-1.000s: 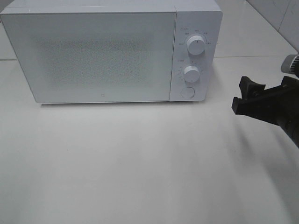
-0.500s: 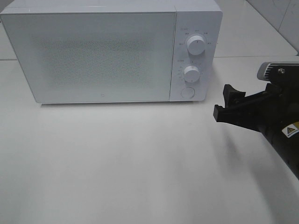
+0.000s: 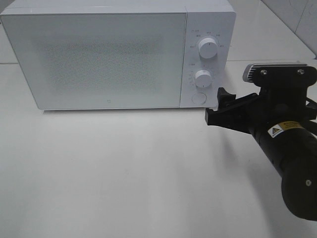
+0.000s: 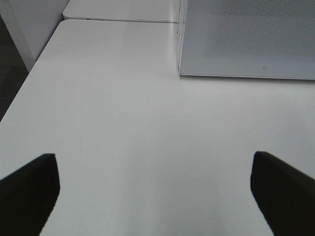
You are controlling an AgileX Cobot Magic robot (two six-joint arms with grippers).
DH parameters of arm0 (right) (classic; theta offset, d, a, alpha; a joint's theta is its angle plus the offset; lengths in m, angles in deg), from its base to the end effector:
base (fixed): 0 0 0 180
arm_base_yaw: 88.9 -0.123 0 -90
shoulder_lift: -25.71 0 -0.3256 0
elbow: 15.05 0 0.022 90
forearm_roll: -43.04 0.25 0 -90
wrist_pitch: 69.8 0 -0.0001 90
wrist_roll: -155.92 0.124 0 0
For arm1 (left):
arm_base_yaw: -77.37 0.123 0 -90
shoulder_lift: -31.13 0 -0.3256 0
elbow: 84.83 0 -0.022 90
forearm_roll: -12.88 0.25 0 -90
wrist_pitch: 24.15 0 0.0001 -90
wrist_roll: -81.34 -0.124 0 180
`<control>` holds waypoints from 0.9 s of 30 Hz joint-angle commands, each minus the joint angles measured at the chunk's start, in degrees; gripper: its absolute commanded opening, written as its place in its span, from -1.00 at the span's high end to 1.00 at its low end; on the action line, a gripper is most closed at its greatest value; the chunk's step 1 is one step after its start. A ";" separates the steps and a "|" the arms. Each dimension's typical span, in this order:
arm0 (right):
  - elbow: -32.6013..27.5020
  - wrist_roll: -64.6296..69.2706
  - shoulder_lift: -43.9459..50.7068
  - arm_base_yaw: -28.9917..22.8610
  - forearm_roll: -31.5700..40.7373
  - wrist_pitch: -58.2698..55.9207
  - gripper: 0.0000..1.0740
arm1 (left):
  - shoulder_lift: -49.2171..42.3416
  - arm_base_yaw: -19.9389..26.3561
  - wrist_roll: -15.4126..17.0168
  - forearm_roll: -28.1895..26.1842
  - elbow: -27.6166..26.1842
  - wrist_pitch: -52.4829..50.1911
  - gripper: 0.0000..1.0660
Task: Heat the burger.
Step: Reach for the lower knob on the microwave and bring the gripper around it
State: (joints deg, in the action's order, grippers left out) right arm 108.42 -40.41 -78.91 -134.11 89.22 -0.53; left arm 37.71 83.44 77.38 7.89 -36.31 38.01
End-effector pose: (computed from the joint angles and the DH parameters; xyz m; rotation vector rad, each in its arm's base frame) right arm 0.2524 0.1355 0.1929 -0.0753 1.6952 -0.0051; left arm -0.0199 -0.0117 0.2648 -0.0312 2.0432 0.0052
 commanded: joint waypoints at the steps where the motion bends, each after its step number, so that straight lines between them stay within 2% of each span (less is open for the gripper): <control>1: 2.06 -0.34 -1.83 0.06 -0.17 4.35 -0.39 | -1.03 0.23 0.34 0.06 0.11 -0.92 -0.83; 19: 11.80 1.09 -10.83 0.40 -0.80 2.58 -0.38 | -1.03 0.23 0.34 0.06 0.11 -0.92 -0.83; 27: 15.99 1.09 -13.75 3.55 -3.84 -0.06 -0.38 | -1.03 0.23 0.34 0.06 0.11 -0.92 -0.83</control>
State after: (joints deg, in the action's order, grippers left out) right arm 123.94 -39.32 -92.83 -130.84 86.41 -0.76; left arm 37.71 83.44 77.38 7.89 -36.31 38.01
